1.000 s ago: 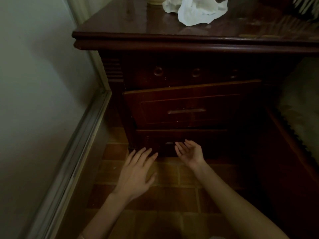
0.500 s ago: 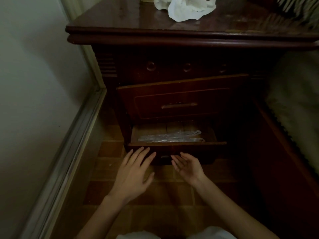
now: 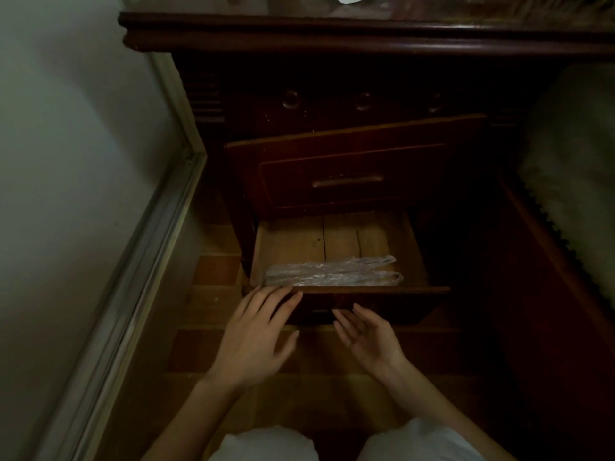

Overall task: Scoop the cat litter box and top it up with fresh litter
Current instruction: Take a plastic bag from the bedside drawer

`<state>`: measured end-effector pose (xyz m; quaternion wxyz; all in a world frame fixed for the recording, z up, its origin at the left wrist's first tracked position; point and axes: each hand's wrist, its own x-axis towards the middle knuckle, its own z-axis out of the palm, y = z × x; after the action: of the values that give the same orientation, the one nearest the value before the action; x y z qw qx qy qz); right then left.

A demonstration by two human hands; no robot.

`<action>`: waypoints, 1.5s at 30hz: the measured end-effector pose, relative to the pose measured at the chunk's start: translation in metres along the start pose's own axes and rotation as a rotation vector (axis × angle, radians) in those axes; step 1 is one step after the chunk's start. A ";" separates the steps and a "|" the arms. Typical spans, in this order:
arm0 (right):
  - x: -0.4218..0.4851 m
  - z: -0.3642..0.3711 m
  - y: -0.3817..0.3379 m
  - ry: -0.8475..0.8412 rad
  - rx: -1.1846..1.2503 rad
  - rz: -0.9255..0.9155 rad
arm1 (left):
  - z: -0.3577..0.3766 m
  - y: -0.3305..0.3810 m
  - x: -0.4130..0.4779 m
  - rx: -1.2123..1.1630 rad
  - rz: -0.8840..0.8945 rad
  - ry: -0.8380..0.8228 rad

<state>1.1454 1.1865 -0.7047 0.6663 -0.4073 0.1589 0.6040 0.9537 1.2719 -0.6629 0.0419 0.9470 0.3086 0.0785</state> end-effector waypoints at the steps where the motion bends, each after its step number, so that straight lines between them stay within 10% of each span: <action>1: -0.001 -0.001 -0.001 -0.006 -0.043 -0.007 | -0.001 0.000 0.000 0.003 -0.003 0.003; 9: -0.049 0.011 -0.037 -0.269 -0.586 0.142 | -0.005 -0.008 0.022 -0.013 -0.016 0.053; 13: -0.059 0.045 -0.068 -0.463 -0.873 -0.115 | -0.001 -0.012 0.037 -0.022 -0.024 0.049; 20: 0.018 0.081 -0.093 -0.301 -1.448 -0.508 | 0.011 -0.018 0.054 -0.052 -0.020 -0.007; 30: 0.104 0.055 -0.095 -0.238 -2.282 -0.313 | 0.019 -0.020 0.055 -0.068 -0.028 -0.023; 45: 0.043 0.065 -0.113 -0.386 -1.923 -0.728 | 0.007 -0.022 0.051 -0.107 0.008 0.019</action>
<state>1.2420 1.2697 -0.6551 0.2170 -0.6855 -0.6300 0.2932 0.9832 1.3199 -0.6663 0.0892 0.9439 0.3006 0.1038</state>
